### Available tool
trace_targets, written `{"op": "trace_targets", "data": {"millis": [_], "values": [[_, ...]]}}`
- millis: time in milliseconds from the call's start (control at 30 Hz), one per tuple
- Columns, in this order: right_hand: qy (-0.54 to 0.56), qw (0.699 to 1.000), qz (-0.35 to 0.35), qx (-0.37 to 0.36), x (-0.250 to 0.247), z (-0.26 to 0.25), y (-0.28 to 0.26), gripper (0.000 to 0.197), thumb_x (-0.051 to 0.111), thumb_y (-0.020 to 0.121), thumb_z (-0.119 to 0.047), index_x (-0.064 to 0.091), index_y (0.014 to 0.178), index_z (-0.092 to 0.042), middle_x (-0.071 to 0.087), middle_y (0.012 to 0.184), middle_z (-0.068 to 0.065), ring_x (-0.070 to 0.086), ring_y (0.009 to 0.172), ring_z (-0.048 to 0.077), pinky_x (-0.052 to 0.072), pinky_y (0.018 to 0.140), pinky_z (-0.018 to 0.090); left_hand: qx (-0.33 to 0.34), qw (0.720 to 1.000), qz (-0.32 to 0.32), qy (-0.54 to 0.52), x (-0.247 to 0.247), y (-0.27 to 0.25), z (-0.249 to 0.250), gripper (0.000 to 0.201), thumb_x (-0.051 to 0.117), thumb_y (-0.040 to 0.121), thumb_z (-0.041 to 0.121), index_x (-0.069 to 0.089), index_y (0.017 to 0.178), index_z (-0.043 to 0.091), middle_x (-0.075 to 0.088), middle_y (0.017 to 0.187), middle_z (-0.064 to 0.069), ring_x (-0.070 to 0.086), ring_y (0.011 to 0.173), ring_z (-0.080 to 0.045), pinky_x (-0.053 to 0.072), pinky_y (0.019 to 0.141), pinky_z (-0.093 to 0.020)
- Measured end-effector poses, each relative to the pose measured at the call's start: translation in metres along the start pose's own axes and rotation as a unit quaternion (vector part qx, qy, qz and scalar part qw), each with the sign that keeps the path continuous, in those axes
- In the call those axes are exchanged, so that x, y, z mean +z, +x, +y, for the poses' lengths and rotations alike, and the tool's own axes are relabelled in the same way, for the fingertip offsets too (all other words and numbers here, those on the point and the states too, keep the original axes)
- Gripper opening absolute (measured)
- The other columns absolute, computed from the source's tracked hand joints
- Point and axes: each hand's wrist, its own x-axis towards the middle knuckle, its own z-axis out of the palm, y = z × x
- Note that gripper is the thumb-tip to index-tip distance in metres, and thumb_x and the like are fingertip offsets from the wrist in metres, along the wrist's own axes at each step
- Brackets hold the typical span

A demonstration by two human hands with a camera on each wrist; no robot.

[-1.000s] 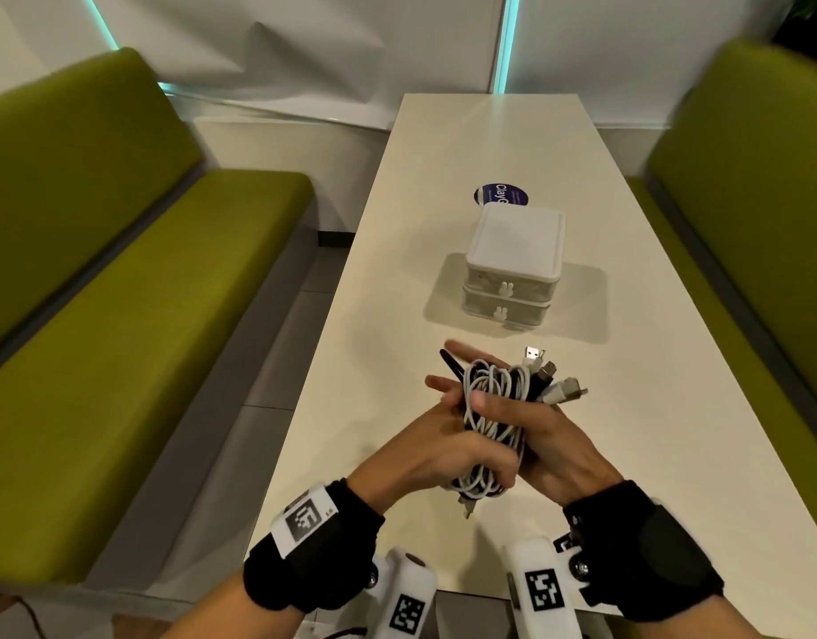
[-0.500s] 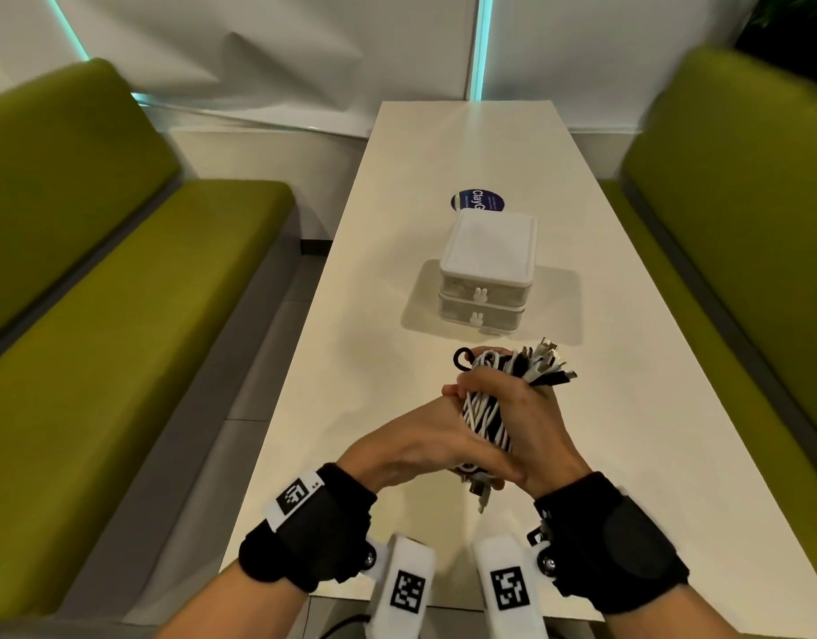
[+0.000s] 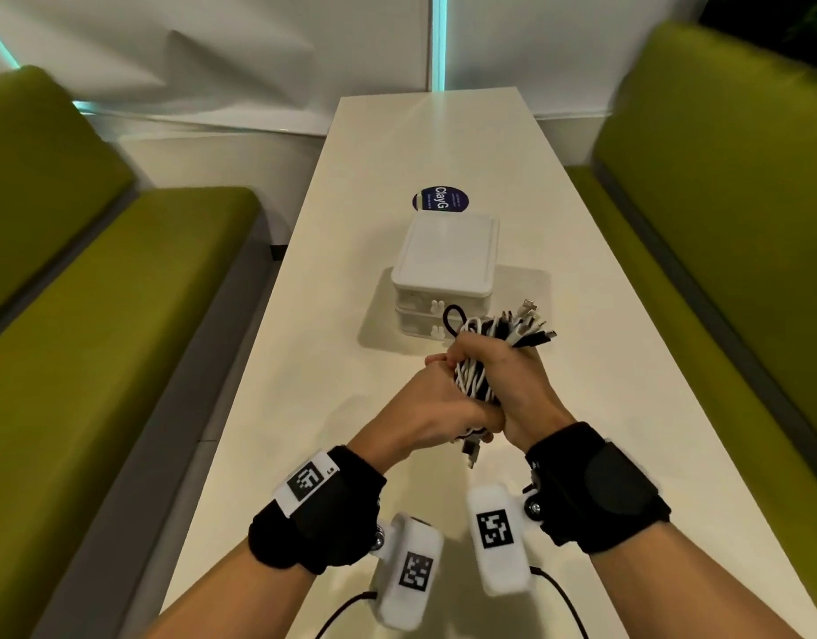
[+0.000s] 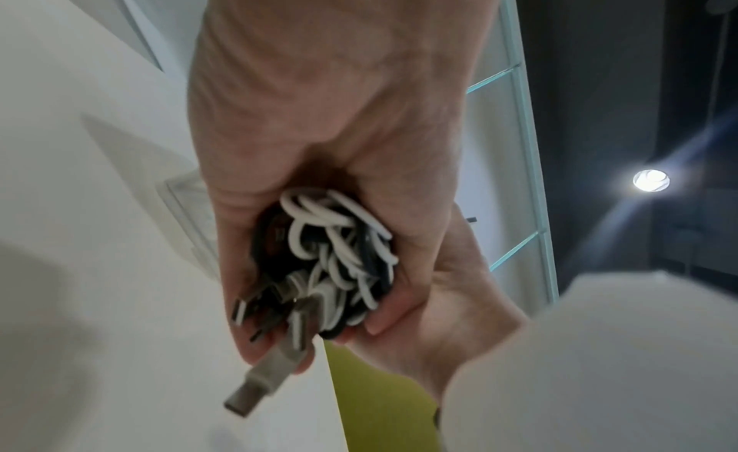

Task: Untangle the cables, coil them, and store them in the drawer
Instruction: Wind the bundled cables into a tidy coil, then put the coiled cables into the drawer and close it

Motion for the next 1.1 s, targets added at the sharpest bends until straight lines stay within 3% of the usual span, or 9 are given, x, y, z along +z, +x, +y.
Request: {"op": "trace_targets", "data": {"millis": [167, 267, 367, 433, 467, 567, 633, 1000, 1100], "values": [[0.011, 0.999, 0.001, -0.030, 0.004, 0.004, 0.028, 0.023, 0.061, 0.076, 0.006, 0.064, 0.061, -0.010, 0.069, 0.072, 0.012, 0.074, 0.084, 0.029, 0.058, 0.079, 0.045, 0.001, 0.997, -0.083, 0.002, -0.024, 0.022, -0.005, 0.017, 0.074, 0.075, 0.004, 0.068, 0.089, 0.011, 0.070, 0.080, 0.000, 0.063, 0.076, -0.007, 0.052, 0.070, -0.028], [0.015, 0.999, 0.030, -0.030, -0.004, 0.005, 0.045, 0.020, 0.064, 0.075, 0.001, 0.069, 0.063, -0.014, 0.072, 0.074, 0.014, 0.072, 0.079, 0.030, 0.057, 0.073, 0.045, -0.031, 0.993, -0.112, 0.013, -0.057, 0.025, -0.017, 0.045, 0.083, 0.074, 0.031, 0.065, 0.115, 0.024, 0.070, 0.110, 0.013, 0.065, 0.100, -0.002, 0.050, 0.089, -0.022], [0.048, 0.995, 0.077, -0.038, -0.022, 0.004, 0.058, 0.017, 0.061, 0.073, 0.003, 0.064, 0.087, -0.006, 0.059, 0.069, 0.020, 0.060, 0.063, 0.031, 0.051, 0.064, 0.041, -0.025, 0.996, 0.089, -0.003, -0.081, 0.026, -0.033, 0.051, 0.079, 0.070, 0.046, 0.066, 0.116, 0.029, 0.069, 0.113, 0.015, 0.066, 0.100, -0.002, 0.050, 0.085, -0.023], [0.043, 0.996, 0.070, -0.028, -0.030, 0.007, 0.064, 0.022, 0.058, 0.075, 0.007, 0.063, 0.089, -0.008, 0.052, 0.070, 0.018, 0.055, 0.064, 0.031, 0.049, 0.066, 0.043, -0.023, 0.964, 0.264, -0.027, -0.083, 0.035, -0.042, 0.047, 0.072, 0.082, 0.043, 0.061, 0.124, 0.025, 0.063, 0.124, 0.012, 0.063, 0.103, -0.005, 0.048, 0.078, -0.022], [0.021, 0.998, 0.060, -0.017, -0.032, 0.009, 0.066, 0.023, 0.058, 0.075, 0.007, 0.054, 0.090, -0.009, 0.050, 0.070, 0.017, 0.053, 0.065, 0.032, 0.048, 0.067, 0.044, -0.031, 0.954, 0.296, -0.038, -0.082, 0.041, -0.045, 0.056, 0.068, 0.086, 0.045, 0.052, 0.134, 0.024, 0.054, 0.136, 0.010, 0.058, 0.111, -0.006, 0.045, 0.081, -0.022], [-0.046, 0.998, 0.043, 0.020, -0.030, 0.015, 0.070, 0.017, 0.062, 0.071, 0.004, 0.055, 0.060, -0.007, 0.049, 0.069, 0.017, 0.053, 0.066, 0.031, 0.049, 0.066, 0.042, -0.065, 0.967, 0.223, -0.109, -0.070, 0.057, -0.050, 0.081, 0.055, 0.085, 0.063, 0.024, 0.152, 0.029, 0.031, 0.155, 0.007, 0.037, 0.137, -0.011, 0.034, 0.104, -0.029], [-0.054, 0.997, 0.041, 0.032, -0.027, 0.018, 0.069, 0.010, 0.064, 0.068, 0.001, 0.058, 0.072, -0.005, 0.050, 0.070, 0.017, 0.053, 0.065, 0.030, 0.049, 0.065, 0.042, -0.073, 0.973, 0.179, -0.124, -0.062, 0.062, -0.054, 0.083, 0.046, 0.082, 0.071, 0.022, 0.152, 0.032, 0.031, 0.156, 0.008, 0.033, 0.140, -0.013, 0.029, 0.113, -0.035], [-0.070, 0.996, 0.040, 0.041, -0.037, 0.029, 0.013, 0.012, 0.063, 0.067, 0.000, 0.057, 0.076, -0.006, 0.050, 0.064, 0.015, 0.054, 0.061, 0.028, 0.048, 0.066, 0.042, -0.072, 0.977, 0.172, -0.106, -0.033, 0.005, -0.054, 0.082, 0.046, 0.085, 0.070, 0.022, 0.151, 0.026, 0.045, 0.144, 0.005, 0.046, 0.130, -0.016, 0.033, 0.100, -0.030], [-0.081, 0.995, 0.043, 0.049, -0.041, 0.039, -0.014, 0.009, 0.064, 0.066, -0.002, 0.058, 0.073, -0.005, 0.051, 0.065, 0.016, 0.054, 0.059, 0.028, 0.048, 0.067, 0.042, -0.052, 0.982, 0.169, -0.073, -0.018, -0.021, -0.066, 0.066, 0.046, 0.084, 0.074, 0.046, 0.137, 0.035, 0.048, 0.139, 0.004, 0.051, 0.121, -0.014, 0.039, 0.098, -0.032]]}}
